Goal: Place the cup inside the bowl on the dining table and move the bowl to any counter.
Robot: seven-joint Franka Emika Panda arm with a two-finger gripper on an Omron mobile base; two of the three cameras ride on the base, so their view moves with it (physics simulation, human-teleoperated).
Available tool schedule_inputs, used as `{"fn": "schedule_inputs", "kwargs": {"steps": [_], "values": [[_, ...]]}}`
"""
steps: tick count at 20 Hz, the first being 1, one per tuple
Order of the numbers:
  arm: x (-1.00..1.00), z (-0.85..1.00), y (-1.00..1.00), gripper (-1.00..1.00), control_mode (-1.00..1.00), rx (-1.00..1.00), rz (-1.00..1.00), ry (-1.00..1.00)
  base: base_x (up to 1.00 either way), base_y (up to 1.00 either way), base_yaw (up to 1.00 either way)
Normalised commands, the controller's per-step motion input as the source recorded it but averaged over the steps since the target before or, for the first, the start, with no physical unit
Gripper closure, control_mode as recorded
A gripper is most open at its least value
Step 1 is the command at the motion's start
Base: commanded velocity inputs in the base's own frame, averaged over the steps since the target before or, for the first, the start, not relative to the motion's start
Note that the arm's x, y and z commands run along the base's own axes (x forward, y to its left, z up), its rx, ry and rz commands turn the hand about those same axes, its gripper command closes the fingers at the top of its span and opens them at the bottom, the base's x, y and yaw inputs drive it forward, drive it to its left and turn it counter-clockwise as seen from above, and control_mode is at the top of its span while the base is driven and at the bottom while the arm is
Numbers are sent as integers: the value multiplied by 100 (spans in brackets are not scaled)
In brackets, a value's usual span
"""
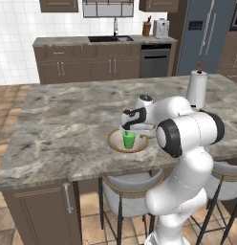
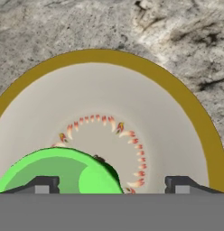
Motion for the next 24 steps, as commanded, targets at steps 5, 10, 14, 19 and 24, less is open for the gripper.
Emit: {"fn": "schedule_inputs", "kwargs": {"steps": [5, 10, 14, 19, 24], "values": [[0, 5, 0, -100, -100, 0, 0, 0, 0, 0, 0], [0, 24, 0, -100, -100, -1, 0, 0, 0, 0, 0], [0, 23, 0, -100, -100, -1, 0, 0, 0, 0, 0], [0, 5, 0, -100, -100, -2, 0, 0, 0, 0, 0], [0, 0, -7, -100, -100, -6, 0, 0, 0, 0, 0]]}}
